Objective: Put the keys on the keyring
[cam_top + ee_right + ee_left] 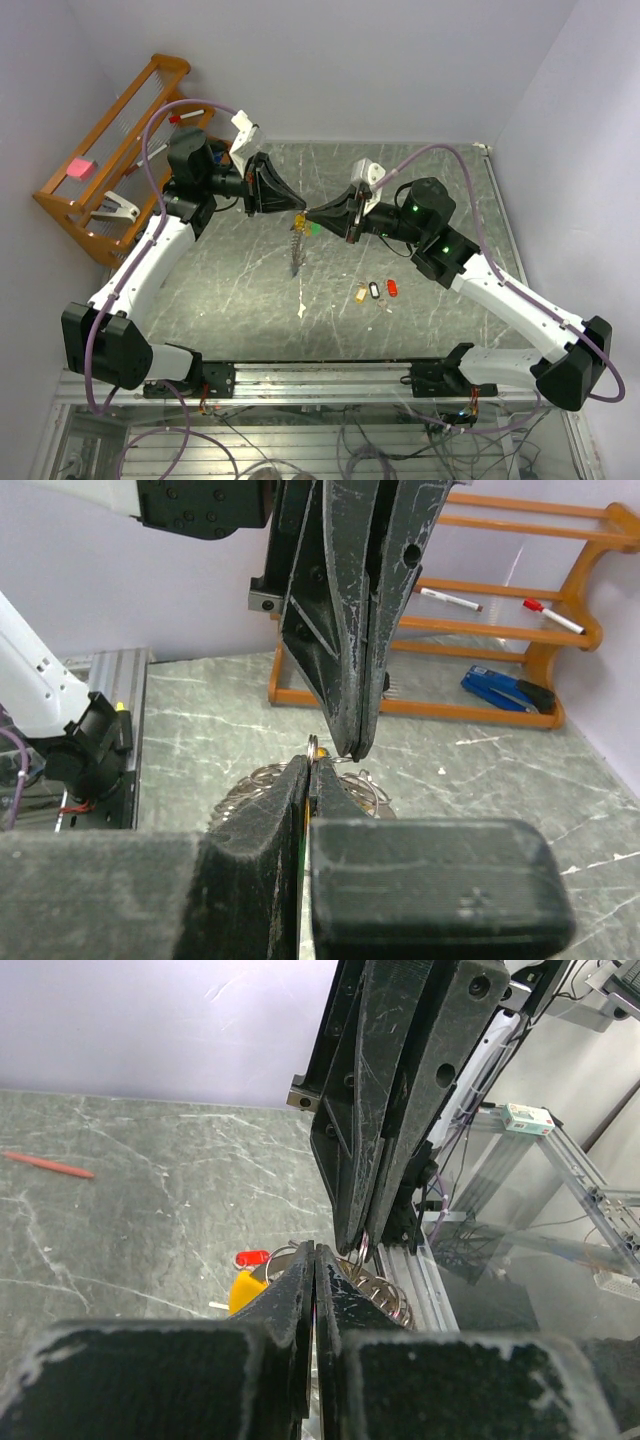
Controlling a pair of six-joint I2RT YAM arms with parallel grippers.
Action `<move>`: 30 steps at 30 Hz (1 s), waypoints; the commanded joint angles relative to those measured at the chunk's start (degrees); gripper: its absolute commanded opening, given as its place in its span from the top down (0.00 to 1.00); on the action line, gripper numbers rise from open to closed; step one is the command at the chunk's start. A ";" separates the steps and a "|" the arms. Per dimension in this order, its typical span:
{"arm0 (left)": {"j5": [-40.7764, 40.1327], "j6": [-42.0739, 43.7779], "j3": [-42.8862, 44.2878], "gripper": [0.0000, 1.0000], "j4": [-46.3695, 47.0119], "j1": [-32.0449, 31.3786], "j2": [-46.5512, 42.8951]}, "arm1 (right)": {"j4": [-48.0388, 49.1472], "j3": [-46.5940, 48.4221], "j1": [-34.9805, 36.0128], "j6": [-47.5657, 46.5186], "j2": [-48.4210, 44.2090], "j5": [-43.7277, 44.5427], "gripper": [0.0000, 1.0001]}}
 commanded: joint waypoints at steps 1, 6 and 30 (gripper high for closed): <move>0.98 -0.02 0.22 0.93 -0.06 -0.31 -0.50 | 5.90 0.11 -0.09 0.42 -2.13 2.52 1.00; -0.88 -0.93 0.38 0.93 -0.28 -0.26 -0.92 | 9.57 -1.43 -0.08 1.03 -2.66 3.95 1.00; -8.63 -8.93 3.49 0.88 4.80 1.40 -1.82 | 19.69 -4.49 2.42 0.10 -1.94 10.66 1.00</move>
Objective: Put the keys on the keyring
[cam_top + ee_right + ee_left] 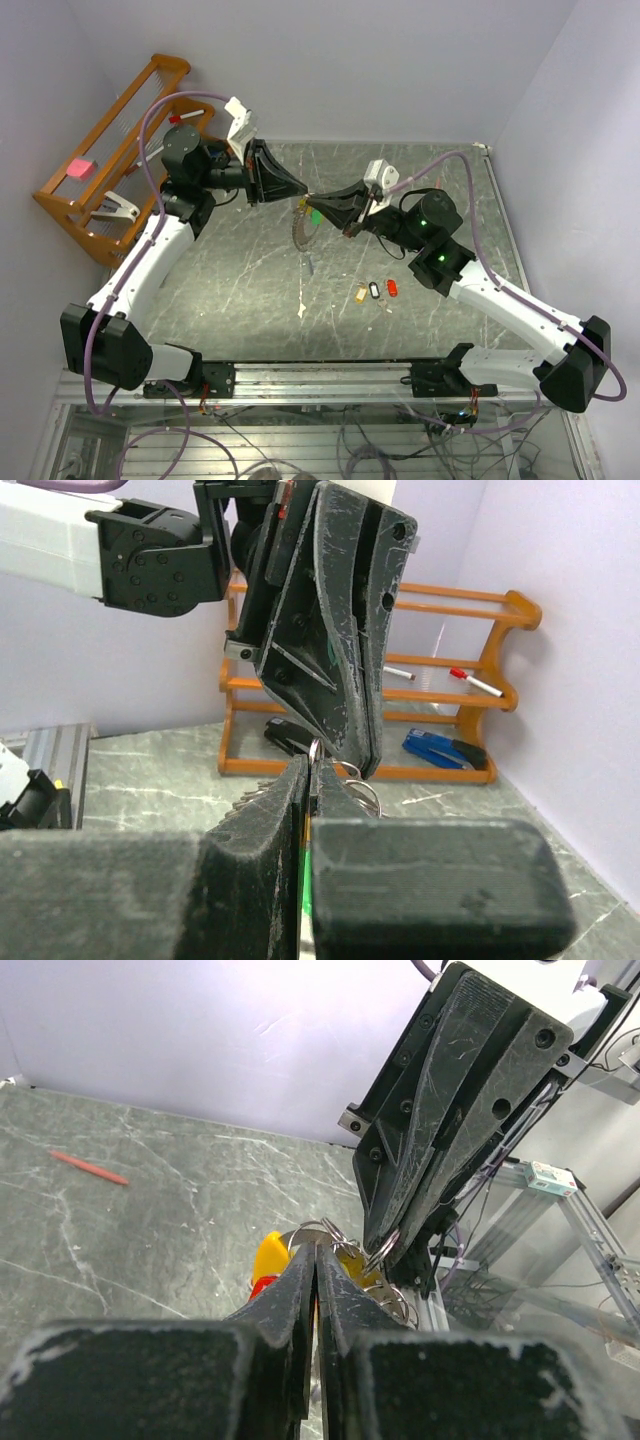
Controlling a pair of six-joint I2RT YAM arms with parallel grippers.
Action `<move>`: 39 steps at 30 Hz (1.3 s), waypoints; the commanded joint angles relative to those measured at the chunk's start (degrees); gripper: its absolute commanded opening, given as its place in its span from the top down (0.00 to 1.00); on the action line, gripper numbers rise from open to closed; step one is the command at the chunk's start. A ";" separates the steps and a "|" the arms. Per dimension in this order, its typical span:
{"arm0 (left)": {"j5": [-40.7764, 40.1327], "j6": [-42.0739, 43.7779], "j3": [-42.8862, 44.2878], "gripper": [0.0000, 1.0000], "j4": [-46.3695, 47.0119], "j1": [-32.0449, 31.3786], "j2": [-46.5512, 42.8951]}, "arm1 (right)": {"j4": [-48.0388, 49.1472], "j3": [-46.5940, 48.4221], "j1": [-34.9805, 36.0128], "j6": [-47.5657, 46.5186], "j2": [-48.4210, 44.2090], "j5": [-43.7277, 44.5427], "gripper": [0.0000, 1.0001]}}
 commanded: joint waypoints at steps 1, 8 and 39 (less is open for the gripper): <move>-0.26 0.55 3.21 0.86 -0.86 1.84 -1.67 | 4.91 0.03 0.19 -0.80 -0.62 1.85 1.00; 3.80 -3.94 4.48 0.81 6.35 3.02 -1.61 | 4.21 0.21 0.17 -0.62 -0.30 2.68 1.00; 1.57 14.70 2.48 0.77 -11.14 1.15 -2.38 | 3.10 3.63 0.19 1.84 1.09 2.25 1.00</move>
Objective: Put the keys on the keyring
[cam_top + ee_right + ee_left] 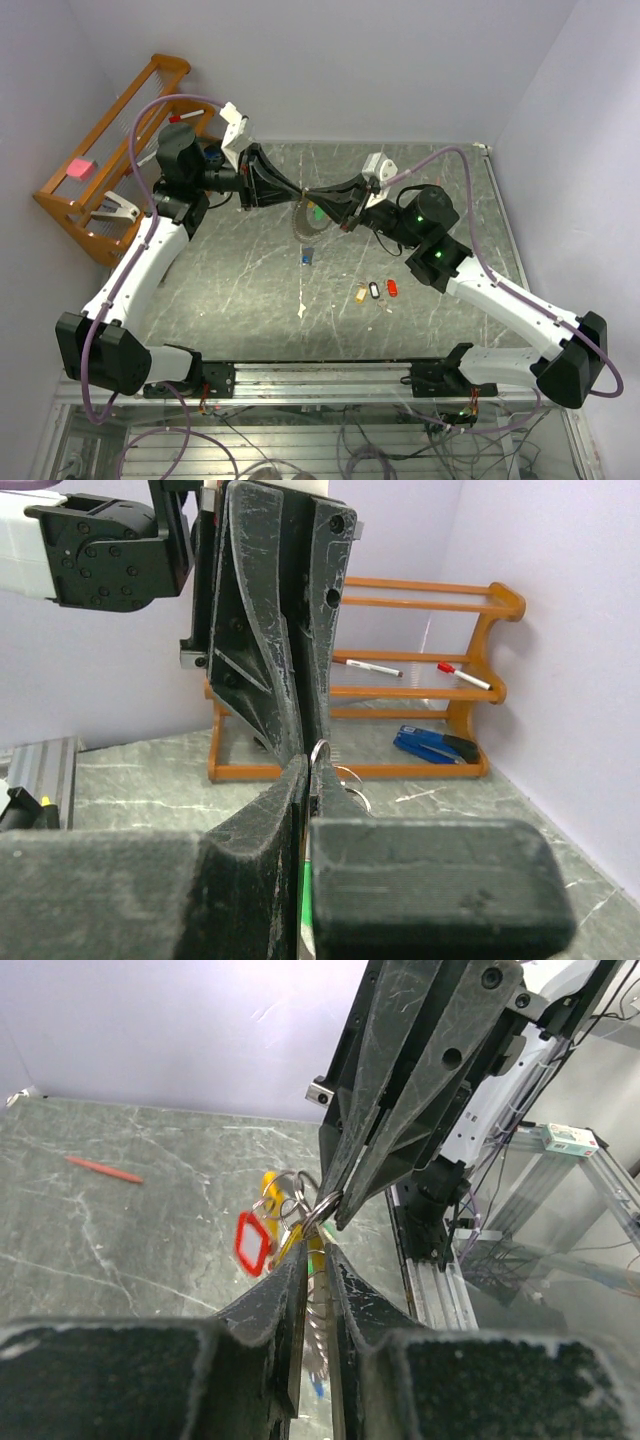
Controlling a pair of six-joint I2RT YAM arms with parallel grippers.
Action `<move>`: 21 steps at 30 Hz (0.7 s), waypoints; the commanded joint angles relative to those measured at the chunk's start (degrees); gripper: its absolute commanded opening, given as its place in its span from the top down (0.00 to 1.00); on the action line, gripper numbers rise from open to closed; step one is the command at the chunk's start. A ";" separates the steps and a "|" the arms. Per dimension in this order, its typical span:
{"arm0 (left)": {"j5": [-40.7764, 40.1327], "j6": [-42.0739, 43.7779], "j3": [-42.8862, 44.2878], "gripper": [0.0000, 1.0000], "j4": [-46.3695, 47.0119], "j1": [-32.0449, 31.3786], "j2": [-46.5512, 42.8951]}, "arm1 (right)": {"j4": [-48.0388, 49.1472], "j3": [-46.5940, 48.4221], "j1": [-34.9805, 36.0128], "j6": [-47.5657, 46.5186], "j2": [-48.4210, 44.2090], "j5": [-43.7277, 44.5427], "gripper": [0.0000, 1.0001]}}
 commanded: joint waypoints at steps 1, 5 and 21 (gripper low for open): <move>-2.49 4.78 1.06 0.77 -4.38 -0.21 -0.87 | 2.41 2.29 0.14 0.91 -0.51 -0.53 1.00; -3.23 4.49 1.30 0.77 -3.40 -0.04 -0.69 | 1.59 2.49 0.20 0.74 -0.75 -0.65 1.00; 1.18 -14.88 -1.09 0.75 19.04 -0.62 -0.90 | 3.61 1.14 0.18 0.83 -1.39 -0.13 1.00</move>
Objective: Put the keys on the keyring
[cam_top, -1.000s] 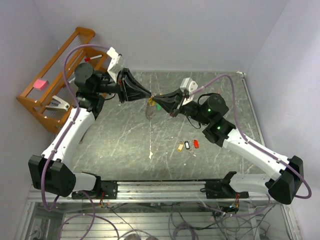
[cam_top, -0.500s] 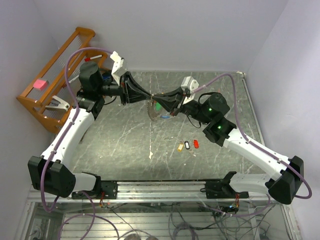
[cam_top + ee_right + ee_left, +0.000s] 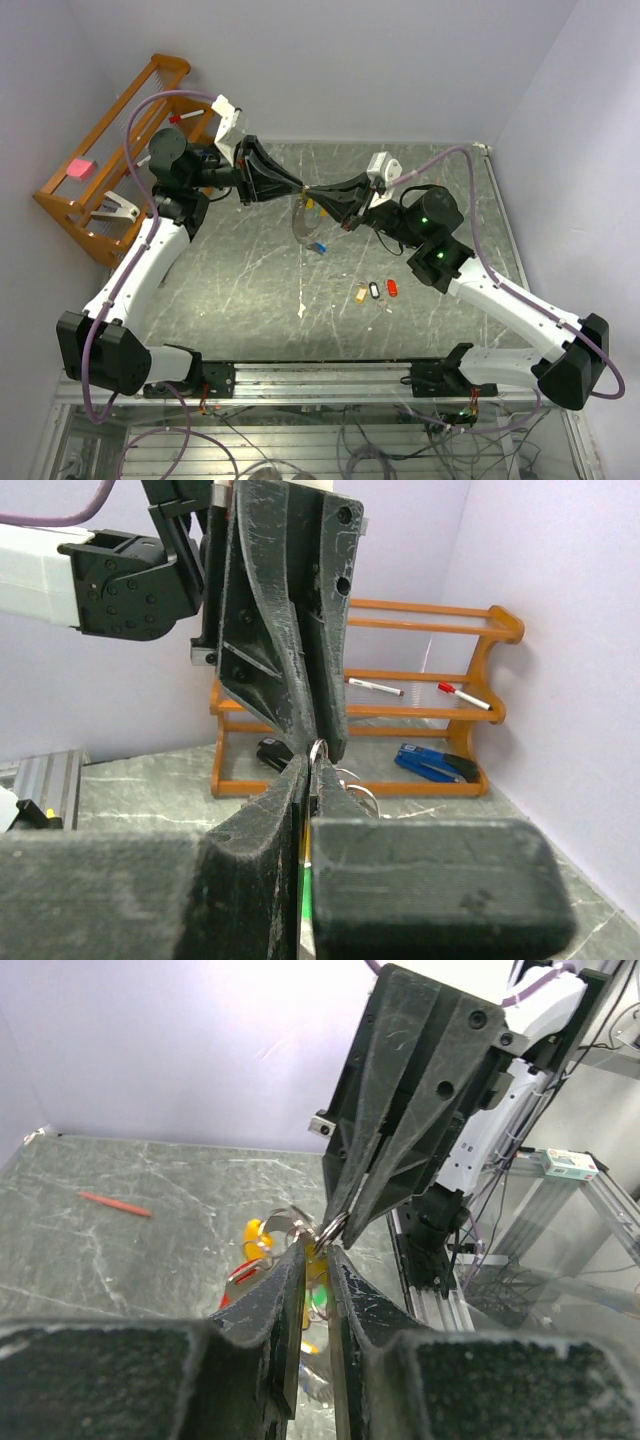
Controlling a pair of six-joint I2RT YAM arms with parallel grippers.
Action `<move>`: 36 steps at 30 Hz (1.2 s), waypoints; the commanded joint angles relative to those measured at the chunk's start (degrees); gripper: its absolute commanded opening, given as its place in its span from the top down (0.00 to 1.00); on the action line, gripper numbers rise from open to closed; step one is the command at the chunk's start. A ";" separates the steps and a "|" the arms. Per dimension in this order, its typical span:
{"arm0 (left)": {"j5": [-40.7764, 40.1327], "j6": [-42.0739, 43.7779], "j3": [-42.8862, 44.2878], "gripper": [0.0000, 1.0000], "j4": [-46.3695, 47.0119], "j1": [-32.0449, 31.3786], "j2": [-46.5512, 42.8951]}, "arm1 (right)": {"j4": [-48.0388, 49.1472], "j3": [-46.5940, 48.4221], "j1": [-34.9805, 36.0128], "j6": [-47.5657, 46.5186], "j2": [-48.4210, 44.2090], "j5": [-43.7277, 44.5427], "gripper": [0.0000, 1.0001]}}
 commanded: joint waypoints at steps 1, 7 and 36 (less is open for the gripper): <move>3.09 -4.08 -0.03 0.75 6.15 -0.76 -0.93 | 2.06 0.99 0.16 0.35 -0.88 0.17 1.00; 3.07 -2.31 -0.69 0.76 4.61 -0.78 -1.28 | 2.07 1.26 0.14 0.44 -0.67 -0.10 1.00; 3.74 -1.65 0.94 0.93 4.11 -0.87 -0.67 | -3.75 3.17 0.13 0.87 0.51 -1.34 0.90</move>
